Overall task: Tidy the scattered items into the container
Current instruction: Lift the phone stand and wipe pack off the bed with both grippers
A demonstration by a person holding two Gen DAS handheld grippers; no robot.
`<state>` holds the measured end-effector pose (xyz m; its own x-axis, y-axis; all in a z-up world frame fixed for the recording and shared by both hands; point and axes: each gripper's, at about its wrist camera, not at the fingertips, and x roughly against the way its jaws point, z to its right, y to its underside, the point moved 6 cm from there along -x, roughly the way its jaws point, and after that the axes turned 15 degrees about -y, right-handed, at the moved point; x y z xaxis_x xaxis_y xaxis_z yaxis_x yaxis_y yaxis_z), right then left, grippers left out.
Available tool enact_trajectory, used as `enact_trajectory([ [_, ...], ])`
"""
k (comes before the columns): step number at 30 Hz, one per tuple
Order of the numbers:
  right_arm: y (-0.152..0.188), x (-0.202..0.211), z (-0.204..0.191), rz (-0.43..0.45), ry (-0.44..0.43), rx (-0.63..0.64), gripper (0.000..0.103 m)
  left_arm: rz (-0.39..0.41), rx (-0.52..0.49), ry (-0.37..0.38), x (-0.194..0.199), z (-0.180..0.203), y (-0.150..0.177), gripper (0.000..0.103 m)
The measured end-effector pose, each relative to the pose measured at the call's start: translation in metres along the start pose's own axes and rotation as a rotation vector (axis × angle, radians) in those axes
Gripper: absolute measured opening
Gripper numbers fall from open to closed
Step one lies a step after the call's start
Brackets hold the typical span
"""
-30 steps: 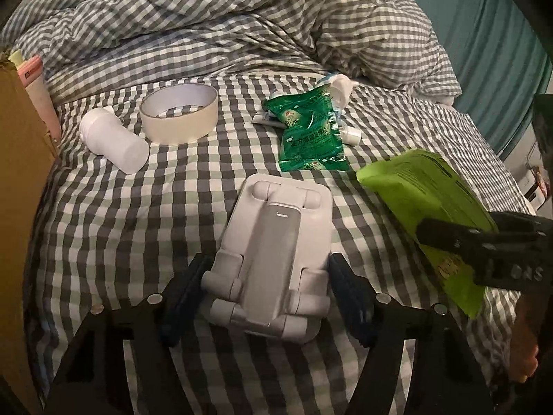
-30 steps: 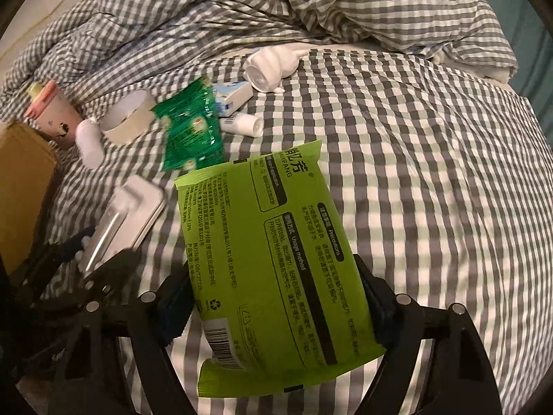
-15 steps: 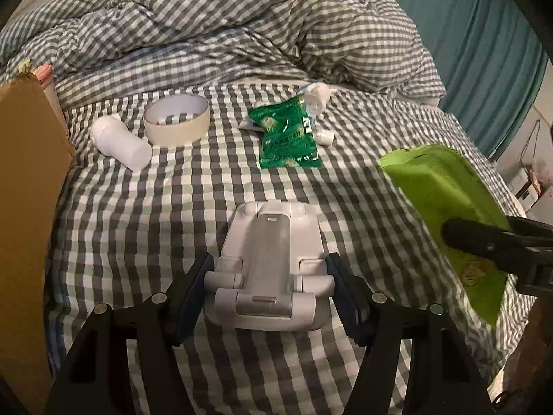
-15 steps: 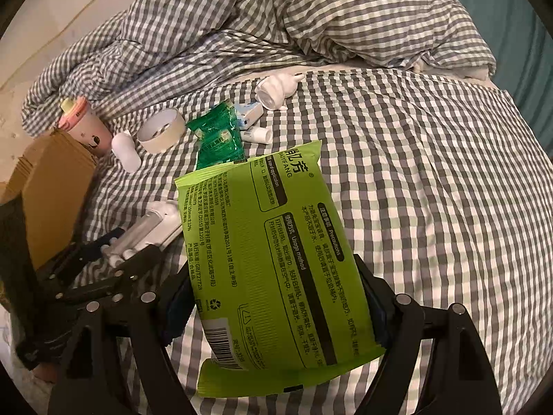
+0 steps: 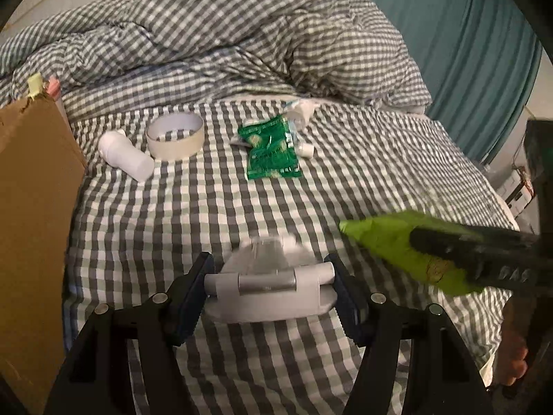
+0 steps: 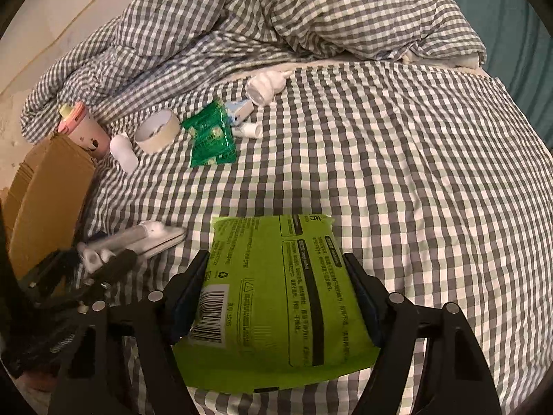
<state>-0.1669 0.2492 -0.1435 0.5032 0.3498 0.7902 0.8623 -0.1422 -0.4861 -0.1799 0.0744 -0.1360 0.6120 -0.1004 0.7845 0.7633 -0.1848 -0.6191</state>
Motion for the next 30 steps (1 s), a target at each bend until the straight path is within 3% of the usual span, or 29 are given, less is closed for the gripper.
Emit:
enact_trajectory([
  [7, 0.002, -0.007, 0.002, -0.014, 0.004, 0.0, 0.074, 0.02, -0.017, -0.005, -0.014, 0.004, -0.007, 0.067],
  [13, 0.005, -0.015, 0.003, -0.033, -0.007, -0.005, 0.074, -0.097, -0.045, -0.062, -0.064, 0.018, 0.007, 0.067],
  [15, 0.006, -0.018, 0.004, -0.041, -0.014, -0.009, 0.074, -0.104, -0.033, -0.059, -0.07, 0.018, 0.013, 0.067],
  [25, 0.008, -0.019, 0.003, -0.043, -0.008, -0.006, 0.072, -0.129, -0.042, -0.045, -0.059, 0.013, 0.02, 0.066],
  [30, 0.006, -0.007, 0.0, -0.015, -0.008, -0.011, 0.071, -0.063, -0.026, -0.038, -0.029, 0.006, 0.013, 0.066],
])
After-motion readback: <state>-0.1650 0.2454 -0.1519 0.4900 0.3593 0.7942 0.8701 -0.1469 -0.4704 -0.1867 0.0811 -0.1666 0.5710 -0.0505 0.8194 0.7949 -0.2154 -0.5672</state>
